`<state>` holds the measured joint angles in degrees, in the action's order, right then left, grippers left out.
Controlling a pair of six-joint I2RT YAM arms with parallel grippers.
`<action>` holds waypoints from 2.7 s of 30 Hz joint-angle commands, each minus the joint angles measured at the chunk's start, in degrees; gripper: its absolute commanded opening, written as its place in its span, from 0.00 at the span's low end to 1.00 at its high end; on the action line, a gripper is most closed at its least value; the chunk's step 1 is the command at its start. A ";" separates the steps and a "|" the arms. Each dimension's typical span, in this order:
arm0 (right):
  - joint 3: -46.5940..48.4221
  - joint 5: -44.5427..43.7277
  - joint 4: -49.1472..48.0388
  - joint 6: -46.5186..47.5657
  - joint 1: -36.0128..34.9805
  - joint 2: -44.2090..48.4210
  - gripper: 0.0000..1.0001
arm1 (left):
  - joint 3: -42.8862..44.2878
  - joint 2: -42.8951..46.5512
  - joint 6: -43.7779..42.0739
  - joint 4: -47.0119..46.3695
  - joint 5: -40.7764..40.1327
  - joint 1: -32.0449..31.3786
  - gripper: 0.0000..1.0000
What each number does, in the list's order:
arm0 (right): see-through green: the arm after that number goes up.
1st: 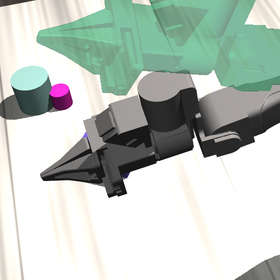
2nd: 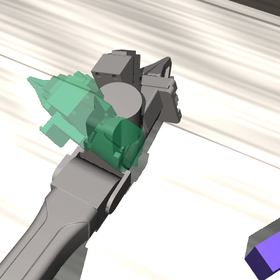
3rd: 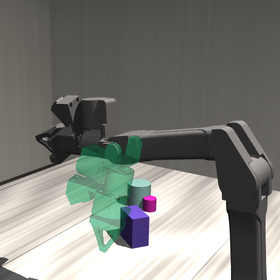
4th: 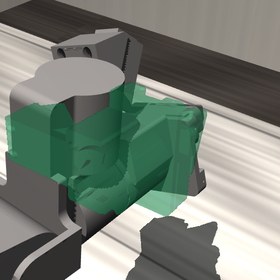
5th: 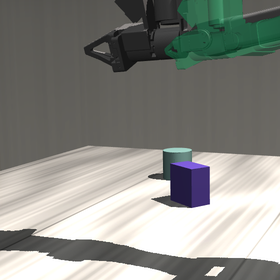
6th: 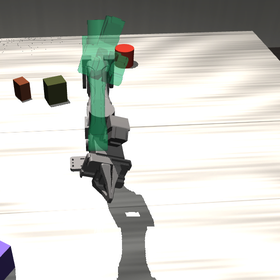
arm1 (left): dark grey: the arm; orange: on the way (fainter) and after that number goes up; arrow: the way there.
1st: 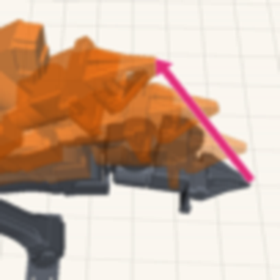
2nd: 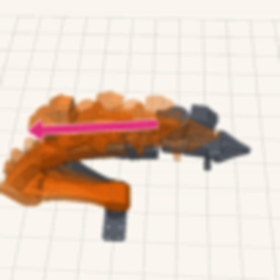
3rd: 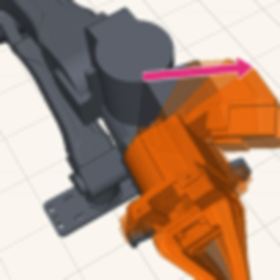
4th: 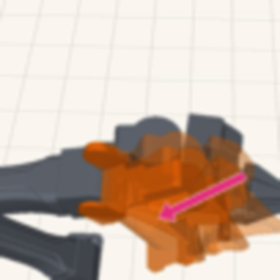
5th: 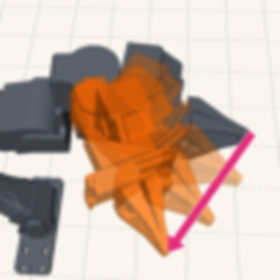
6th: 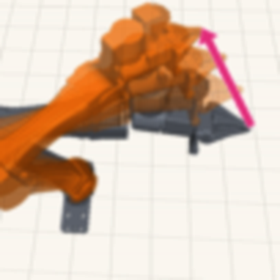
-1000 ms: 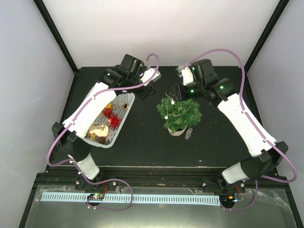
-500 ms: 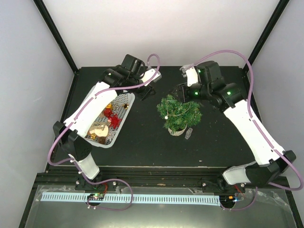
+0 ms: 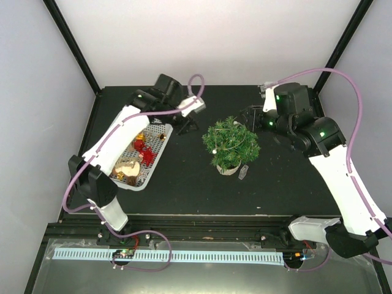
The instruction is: Decorate the small christmas tree
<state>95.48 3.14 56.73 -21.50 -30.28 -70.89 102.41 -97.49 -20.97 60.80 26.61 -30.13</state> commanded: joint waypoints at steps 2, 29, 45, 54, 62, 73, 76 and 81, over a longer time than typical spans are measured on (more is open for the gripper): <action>-1.59 -2.57 11.61 -5.12 -0.15 3.96 0.49 | -0.92 5.04 0.29 2.06 -3.60 11.13 0.30; -3.86 -2.92 26.25 -5.73 -0.13 4.16 0.59 | -12.45 -12.04 -8.21 7.82 -15.82 33.44 0.33; -5.21 -3.56 25.06 -2.37 -0.13 1.26 0.61 | -18.07 -15.38 -7.93 8.67 -2.97 37.88 0.36; -5.56 -4.02 25.94 -3.15 -0.13 2.83 0.61 | -16.77 -19.84 -4.69 4.73 -1.78 37.67 0.38; -7.49 -3.33 25.10 -4.37 -0.13 3.54 0.61 | -16.45 -20.25 -3.67 2.52 0.45 37.64 0.39; -6.92 -3.77 25.51 -3.99 -0.13 2.63 0.61 | -16.62 -22.28 -3.26 2.10 6.16 37.43 0.37; -6.40 -4.07 25.78 -3.66 -0.13 2.23 0.61 | -16.95 -21.91 -3.91 2.66 7.41 37.43 0.34; -7.27 -4.46 25.38 -3.46 -0.13 2.38 0.61 | -17.40 -20.31 -5.72 3.76 7.23 37.52 0.23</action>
<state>87.94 0.01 82.32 -25.61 -30.28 -68.53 84.36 -118.89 -24.95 63.61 31.40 7.75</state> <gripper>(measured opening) 0.609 0.264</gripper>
